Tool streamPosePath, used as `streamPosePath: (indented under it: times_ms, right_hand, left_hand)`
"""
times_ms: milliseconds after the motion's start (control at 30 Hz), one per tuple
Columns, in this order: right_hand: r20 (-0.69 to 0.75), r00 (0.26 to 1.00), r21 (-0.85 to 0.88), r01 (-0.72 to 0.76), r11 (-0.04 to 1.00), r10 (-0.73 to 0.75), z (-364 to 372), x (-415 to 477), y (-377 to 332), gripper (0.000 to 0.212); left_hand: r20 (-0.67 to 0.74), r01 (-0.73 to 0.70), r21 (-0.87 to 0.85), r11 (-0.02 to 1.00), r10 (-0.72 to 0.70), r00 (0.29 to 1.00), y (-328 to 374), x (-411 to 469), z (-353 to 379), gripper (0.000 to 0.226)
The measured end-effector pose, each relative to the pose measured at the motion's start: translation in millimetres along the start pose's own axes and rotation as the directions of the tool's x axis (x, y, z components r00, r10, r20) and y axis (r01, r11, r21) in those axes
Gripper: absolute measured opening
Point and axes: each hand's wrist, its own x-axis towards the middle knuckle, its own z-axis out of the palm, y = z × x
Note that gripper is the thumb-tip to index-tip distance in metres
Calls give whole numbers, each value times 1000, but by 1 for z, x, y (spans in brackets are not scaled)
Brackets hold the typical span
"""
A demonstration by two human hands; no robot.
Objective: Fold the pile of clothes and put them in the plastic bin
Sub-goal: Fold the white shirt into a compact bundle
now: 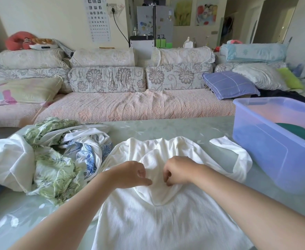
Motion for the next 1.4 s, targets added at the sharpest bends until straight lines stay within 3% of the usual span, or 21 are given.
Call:
streamPosePath:
  times_ms: [133, 233, 300, 367, 433, 467, 533, 667, 800, 867, 933, 967, 1033, 1067, 1100, 1167, 1233, 1333, 1400]
  right_hand:
    - [-184, 983, 161, 25, 987, 5, -2, 10, 8, 6]
    - [-513, 848, 372, 78, 925, 135, -10, 13, 16, 9]
    - [-585, 782, 503, 141, 853, 216, -16, 10, 19, 11]
    - [-472, 866, 554, 142, 820, 169, -16, 7, 20, 15]
    - [-213, 974, 497, 46, 866, 71, -9, 1, 18, 12]
    - [-115, 993, 410, 11, 912, 40, -6, -1, 16, 16]
    - [-51, 998, 292, -7, 956, 23, -1, -1, 13, 24]
    - [-117, 992, 293, -15, 956, 51, 1, 4, 7, 15]
    - [-234, 967, 410, 4, 912, 101, -4, 10, 19, 9]
    - [-385, 909, 457, 35, 889, 162, -10, 10, 24, 5]
    - [-550, 798, 510, 87, 856, 247, -17, 10, 28, 9]
    - [-593, 752, 550, 117, 827, 288, -20, 10, 30, 13]
    - [-606, 722, 622, 169, 765, 333, -25, 10, 31, 13]
    - [-601, 728, 623, 167, 764, 330, -27, 9, 31, 12]
    - [-600, 738, 597, 156, 787, 309, -28, 6, 31, 10]
    - [-595, 767, 528, 146, 837, 242, -29, 2, 30, 9]
    - [-561, 809, 486, 149, 861, 177, -32, -3, 27, 10]
    - [-404, 902, 504, 78, 860, 155, -36, -5, 27, 13]
    - [-324, 937, 397, 9, 918, 131, -40, -6, 29, 27]
  left_hand:
    - [-15, 119, -51, 992, -120, 993, -3, 0, -4, 22]
    - [13, 174, -52, 983, -174, 985, -2, -4, -6, 27]
    - [7, 142, -96, 985, -142, 990, -4, -5, -4, 30]
    - [21, 69, -144, 987, -67, 998, -6, -7, -1, 40]
    - [53, 0, -91, 996, 4, 999, -5, -10, -1, 38]
    - [69, -23, -54, 998, 27, 997, -2, -12, -2, 31]
    - [55, -47, -27, 999, 49, 997, 0, -12, -2, 18]
    - [-43, -29, -235, 972, 19, 999, 0, -7, -1, 14]
    - [-325, -100, -415, 904, -45, 945, 5, 0, -4, 16]
    - [-461, -141, -388, 911, -59, 886, 4, 4, -6, 18]
    - [-566, -163, -389, 907, -95, 819, 3, 5, -8, 19]
    - [-573, -176, -446, 878, -128, 809, 3, 6, -8, 19]
    - [-441, -172, -644, 746, -177, 880, 4, 4, -4, 15]
    - [-341, -142, -713, 687, -162, 926, 3, 4, 0, 18]
    - [-277, -113, -709, 696, -128, 952, 2, 4, 4, 30]
    - [-246, -91, -523, 848, -48, 968, -2, 5, 10, 49]
    - [-261, -84, -331, 940, -5, 965, 1, 7, 12, 38]
    - [-258, -122, -295, 948, 44, 965, 8, 12, 13, 26]
    - [-292, -136, -282, 950, 50, 955, 12, 15, 11, 28]
